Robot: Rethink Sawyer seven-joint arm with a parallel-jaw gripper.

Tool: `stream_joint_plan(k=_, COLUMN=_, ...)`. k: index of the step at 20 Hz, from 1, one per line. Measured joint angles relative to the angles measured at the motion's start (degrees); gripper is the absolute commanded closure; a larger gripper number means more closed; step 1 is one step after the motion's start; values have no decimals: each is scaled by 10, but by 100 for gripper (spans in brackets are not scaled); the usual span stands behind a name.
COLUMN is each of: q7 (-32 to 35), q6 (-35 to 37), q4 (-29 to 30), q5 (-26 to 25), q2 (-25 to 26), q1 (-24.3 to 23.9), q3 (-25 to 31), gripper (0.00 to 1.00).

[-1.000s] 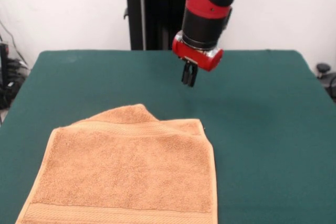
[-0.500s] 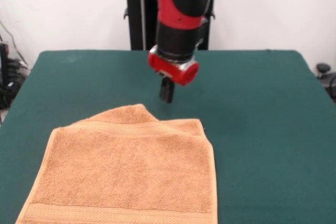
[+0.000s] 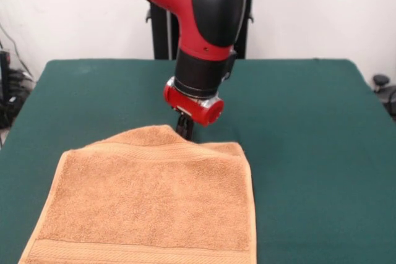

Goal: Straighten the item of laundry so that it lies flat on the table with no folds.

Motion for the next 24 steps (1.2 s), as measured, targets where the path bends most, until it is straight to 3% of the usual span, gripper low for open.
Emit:
stream_joint_plan(k=16, q7=0, q6=8, q4=-9, q5=17, q2=9, q1=17, q3=-16, gripper=100)
stream_joint_plan(k=24, q7=0, q6=30, q4=-30, q5=38, q2=31, q1=54, q3=-53, gripper=100)
